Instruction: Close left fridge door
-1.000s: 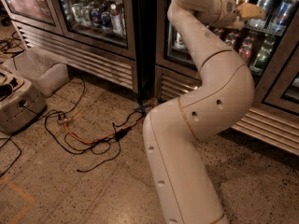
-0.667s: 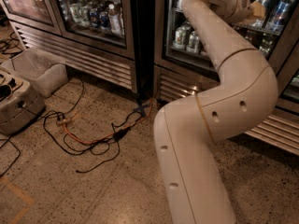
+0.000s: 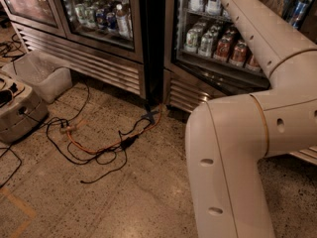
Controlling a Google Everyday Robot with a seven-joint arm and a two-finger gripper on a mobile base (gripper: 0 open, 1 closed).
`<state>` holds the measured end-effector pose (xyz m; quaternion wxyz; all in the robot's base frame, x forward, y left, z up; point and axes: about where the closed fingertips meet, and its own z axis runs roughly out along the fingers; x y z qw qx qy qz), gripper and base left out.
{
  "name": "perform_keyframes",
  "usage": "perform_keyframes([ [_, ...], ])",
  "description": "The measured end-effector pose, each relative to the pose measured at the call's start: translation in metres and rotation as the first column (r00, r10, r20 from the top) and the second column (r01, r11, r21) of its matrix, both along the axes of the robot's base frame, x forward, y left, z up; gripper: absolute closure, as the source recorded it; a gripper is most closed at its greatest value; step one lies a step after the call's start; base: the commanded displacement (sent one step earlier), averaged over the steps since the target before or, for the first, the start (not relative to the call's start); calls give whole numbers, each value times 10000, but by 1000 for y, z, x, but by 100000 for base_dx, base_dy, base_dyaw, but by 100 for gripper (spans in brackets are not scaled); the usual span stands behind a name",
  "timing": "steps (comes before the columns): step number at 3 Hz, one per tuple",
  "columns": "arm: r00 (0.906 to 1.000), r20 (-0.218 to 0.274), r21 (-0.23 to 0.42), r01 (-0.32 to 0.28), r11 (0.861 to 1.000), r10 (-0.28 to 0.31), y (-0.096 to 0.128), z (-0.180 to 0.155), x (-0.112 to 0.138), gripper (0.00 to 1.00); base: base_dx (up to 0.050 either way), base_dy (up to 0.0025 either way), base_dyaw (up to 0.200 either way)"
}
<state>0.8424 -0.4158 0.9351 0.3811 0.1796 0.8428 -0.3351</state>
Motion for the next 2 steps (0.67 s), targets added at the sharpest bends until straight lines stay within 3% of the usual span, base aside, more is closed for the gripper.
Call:
perform_keyframes([
  [1, 9983, 57, -507, 580, 9970, -578, -5, 3, -6, 100, 0, 0, 0],
  [2, 9983, 57, -507, 581, 9970, -578, -4, 3, -7, 100, 0, 0, 0],
])
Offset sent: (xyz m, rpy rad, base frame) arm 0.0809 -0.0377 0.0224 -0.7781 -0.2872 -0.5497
